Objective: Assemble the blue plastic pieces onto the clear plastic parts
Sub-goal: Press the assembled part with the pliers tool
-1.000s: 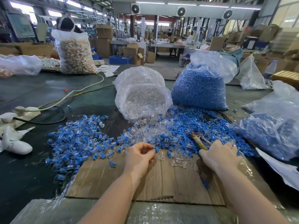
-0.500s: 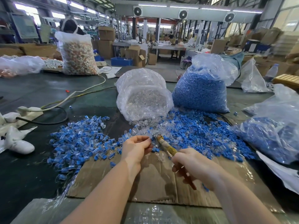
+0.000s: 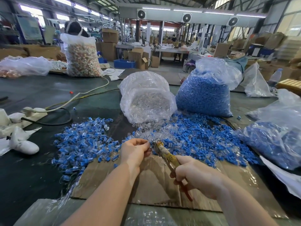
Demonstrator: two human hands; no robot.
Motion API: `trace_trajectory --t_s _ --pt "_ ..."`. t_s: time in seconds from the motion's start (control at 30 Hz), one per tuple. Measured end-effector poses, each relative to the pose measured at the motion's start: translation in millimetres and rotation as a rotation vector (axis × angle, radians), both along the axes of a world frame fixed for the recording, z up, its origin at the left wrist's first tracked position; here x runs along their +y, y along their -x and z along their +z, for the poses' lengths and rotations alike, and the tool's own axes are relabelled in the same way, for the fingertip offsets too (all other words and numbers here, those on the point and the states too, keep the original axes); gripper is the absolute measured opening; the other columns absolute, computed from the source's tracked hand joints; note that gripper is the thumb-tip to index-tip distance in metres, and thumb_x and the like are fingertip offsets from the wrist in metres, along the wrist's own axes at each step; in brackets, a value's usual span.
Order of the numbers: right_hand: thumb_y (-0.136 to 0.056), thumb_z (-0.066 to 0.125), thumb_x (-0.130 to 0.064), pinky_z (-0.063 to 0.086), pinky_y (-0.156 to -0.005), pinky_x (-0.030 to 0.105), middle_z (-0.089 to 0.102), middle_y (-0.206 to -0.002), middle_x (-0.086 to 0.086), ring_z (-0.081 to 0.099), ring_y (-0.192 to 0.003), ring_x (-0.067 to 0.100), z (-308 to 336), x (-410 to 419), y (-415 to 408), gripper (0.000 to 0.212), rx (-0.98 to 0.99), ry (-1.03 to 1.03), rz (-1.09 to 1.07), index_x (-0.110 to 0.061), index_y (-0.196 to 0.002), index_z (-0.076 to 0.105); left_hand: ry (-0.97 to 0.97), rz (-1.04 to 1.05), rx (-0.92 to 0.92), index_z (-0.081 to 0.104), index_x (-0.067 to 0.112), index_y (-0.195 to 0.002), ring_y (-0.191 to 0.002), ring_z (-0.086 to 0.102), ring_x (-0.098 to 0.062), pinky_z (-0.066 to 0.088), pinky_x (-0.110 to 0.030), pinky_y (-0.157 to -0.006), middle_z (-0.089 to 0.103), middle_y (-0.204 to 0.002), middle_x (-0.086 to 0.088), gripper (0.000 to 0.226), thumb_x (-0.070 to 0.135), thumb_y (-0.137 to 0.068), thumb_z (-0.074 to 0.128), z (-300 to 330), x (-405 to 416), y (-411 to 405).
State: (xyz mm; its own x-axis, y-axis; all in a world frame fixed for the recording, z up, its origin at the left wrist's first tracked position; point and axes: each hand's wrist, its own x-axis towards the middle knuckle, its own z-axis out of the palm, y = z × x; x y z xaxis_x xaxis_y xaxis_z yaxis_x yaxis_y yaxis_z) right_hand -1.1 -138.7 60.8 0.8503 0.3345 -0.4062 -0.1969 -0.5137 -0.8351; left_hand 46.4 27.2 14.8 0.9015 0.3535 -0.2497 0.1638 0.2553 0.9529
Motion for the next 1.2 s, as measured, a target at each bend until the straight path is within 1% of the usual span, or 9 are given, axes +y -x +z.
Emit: trace_trajectory --t_s 0.17,0.3,0.53,0.67,0.73,0.93,1.07,1.13,1.2 --pt "-0.076 0.039 0.007 0.030 -0.059 0.028 0.042 -0.082 0.009 0.039 -0.080 0.023 1.9 0.7 1.9 0.023 0.018 -0.021 0.027 -0.006 -0.093 0.049 -0.041 -0.015 0.003 0.066 0.003 -0.085 -0.061 0.064 -0.015 0.050 -0.019 -0.049 0.066 -0.073 -0.011 0.009 -0.004 -0.081 0.065 5.6 2.6 2.8" --pt "-0.075 0.040 0.007 0.030 -0.062 0.029 0.042 -0.088 0.010 0.039 -0.082 0.023 2.5 -0.2 2.6 0.038 0.016 -0.011 0.027 0.001 -0.112 0.049 -0.055 -0.018 0.004 0.066 0.003 -0.084 -0.061 0.063 -0.015 0.051 -0.021 -0.049 0.065 -0.073 -0.011 0.007 -0.003 -0.082 0.064 9.2 3.1 5.6" --pt "-0.076 0.041 0.004 0.034 -0.059 0.028 0.044 -0.083 0.010 0.041 -0.077 0.022 4.0 3.9 4.1 0.037 -0.013 0.013 0.043 0.001 -0.112 0.050 -0.021 -0.040 0.040 0.066 0.001 -0.085 -0.062 0.062 -0.016 0.050 -0.022 -0.051 0.064 -0.073 -0.012 0.008 -0.004 -0.081 0.065 9.7 4.2 4.8" --pt "-0.079 0.042 0.002 0.033 -0.053 0.024 0.046 -0.078 0.002 0.041 -0.064 0.015 2.2 5.1 5.0 0.031 -0.083 0.052 0.042 -0.009 -0.107 0.052 -0.003 -0.026 0.044 0.067 0.002 -0.085 -0.066 0.062 -0.017 0.050 -0.022 -0.053 0.065 -0.077 -0.012 0.009 -0.005 -0.080 0.065 6.6 2.7 4.7" --pt "-0.077 0.044 0.001 0.033 -0.050 0.025 0.046 -0.083 -0.002 0.042 -0.055 0.011 -0.2 5.0 5.0 0.039 -0.100 0.042 0.031 -0.017 -0.112 0.050 0.012 -0.020 0.042 0.067 0.004 -0.083 -0.068 0.063 -0.017 0.051 -0.022 -0.054 0.065 -0.079 -0.012 0.009 -0.005 -0.080 0.065 5.3 1.0 5.6" --pt "-0.065 0.053 -0.002 0.036 -0.051 0.023 0.055 -0.081 0.004 0.047 -0.056 0.010 -4.3 5.1 7.8 0.046 -0.047 -0.127 -0.058 -0.028 -0.102 0.061 0.016 -0.008 0.017 0.066 0.005 -0.087 -0.067 0.061 -0.016 0.051 -0.021 -0.055 0.066 -0.083 -0.013 0.009 -0.002 -0.082 0.064 6.2 1.3 7.2" --pt "-0.044 0.056 -0.009 0.039 -0.049 0.018 0.055 -0.086 0.007 0.049 -0.059 0.009 -10.5 -0.5 3.1 0.068 -0.159 -0.143 -0.179 -0.025 -0.111 0.059 -0.117 0.032 -0.043 0.065 0.006 -0.085 -0.062 0.060 -0.013 0.051 -0.017 -0.051 0.064 -0.074 -0.009 0.010 -0.004 -0.082 0.063 9.0 8.9 6.4" --pt "-0.054 0.060 -0.006 0.037 -0.044 0.016 0.055 -0.079 0.003 0.048 -0.051 0.005 -15.1 -5.2 -0.7 0.056 -0.251 -0.101 -0.237 -0.026 -0.106 0.058 -0.203 0.092 -0.058 0.065 0.004 -0.085 -0.058 0.057 -0.013 0.051 -0.020 -0.052 0.063 -0.071 -0.008 0.008 -0.004 -0.082 0.064 8.4 19.0 4.4" --pt "-0.067 0.061 0.003 0.037 -0.043 0.017 0.057 -0.078 0.001 0.049 -0.047 0.004 -23.3 -16.6 -9.4 0.047 -0.364 -0.028 -0.324 -0.026 -0.105 0.059 -0.430 0.156 -0.062 0.066 0.006 -0.084 -0.063 0.058 -0.016 0.050 -0.025 -0.058 0.065 -0.074 -0.006 0.005 0.001 -0.083 0.064 5.8 33.0 1.4"
